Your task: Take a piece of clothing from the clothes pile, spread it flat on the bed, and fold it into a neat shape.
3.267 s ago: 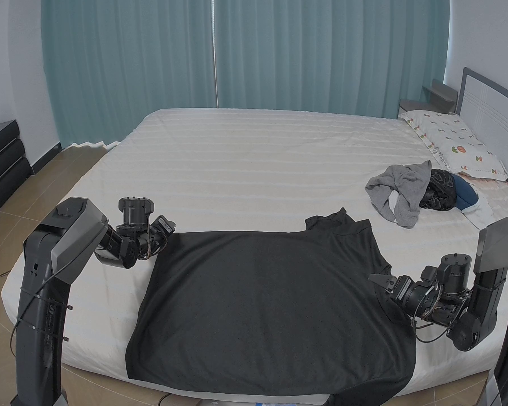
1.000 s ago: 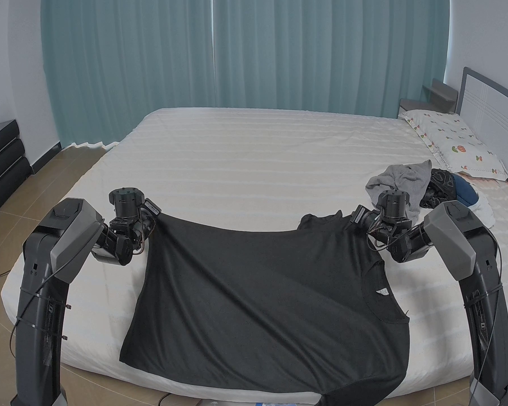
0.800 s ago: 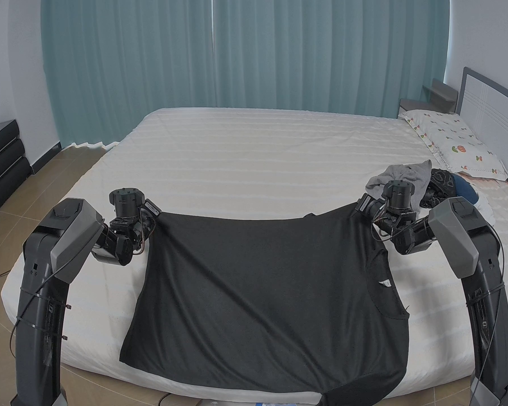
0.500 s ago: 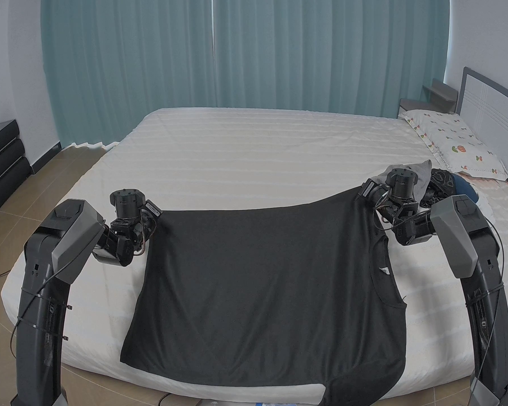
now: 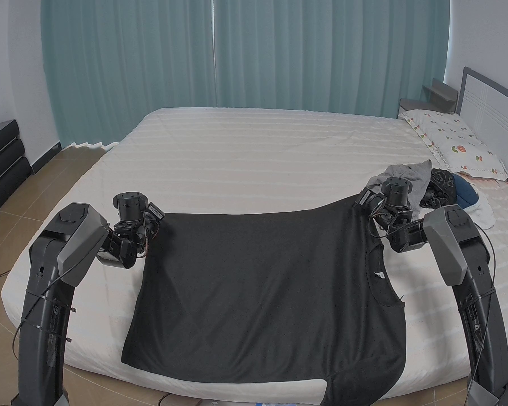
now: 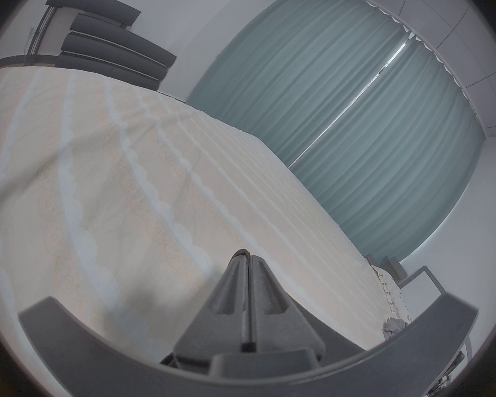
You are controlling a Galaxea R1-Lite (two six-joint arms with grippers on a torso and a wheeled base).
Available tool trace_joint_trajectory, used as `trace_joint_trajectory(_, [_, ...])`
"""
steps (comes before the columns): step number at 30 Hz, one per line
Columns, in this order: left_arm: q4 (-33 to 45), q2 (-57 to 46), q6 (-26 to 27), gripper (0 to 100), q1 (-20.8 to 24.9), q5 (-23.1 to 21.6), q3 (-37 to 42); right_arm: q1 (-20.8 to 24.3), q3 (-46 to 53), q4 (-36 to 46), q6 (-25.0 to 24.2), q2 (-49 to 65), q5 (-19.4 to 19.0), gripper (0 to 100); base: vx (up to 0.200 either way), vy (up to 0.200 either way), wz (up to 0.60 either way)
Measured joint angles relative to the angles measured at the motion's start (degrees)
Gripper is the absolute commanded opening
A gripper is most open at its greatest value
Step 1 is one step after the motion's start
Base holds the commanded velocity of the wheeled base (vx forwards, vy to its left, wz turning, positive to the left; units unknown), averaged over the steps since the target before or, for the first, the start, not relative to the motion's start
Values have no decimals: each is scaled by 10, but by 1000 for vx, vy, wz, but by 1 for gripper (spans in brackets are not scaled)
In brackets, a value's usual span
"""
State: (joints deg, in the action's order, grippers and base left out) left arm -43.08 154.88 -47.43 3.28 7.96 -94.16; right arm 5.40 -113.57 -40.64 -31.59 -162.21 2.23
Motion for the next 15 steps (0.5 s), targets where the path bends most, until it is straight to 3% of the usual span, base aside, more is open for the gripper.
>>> trace_joint_trajectory(3, [1, 4, 0, 0, 1, 0, -2, 2, -1, 0, 0, -7, 0, 0, 0, 0, 0])
trace_joint_trajectory(4, [4, 4, 1, 0, 1, 0, -2, 2, -1, 0, 0, -10, 0, 100, 0, 0, 0])
trace_joint_trajectory(5, [7, 5, 0, 100, 1, 0, -2, 2, -1, 0, 0, -12, 0, 100, 0, 0, 0])
trace_joint_trajectory(15, [12, 8, -1, 100, 3, 0, -7, 2, 5, -2, -6, -19, 12, 100, 0, 0, 0])
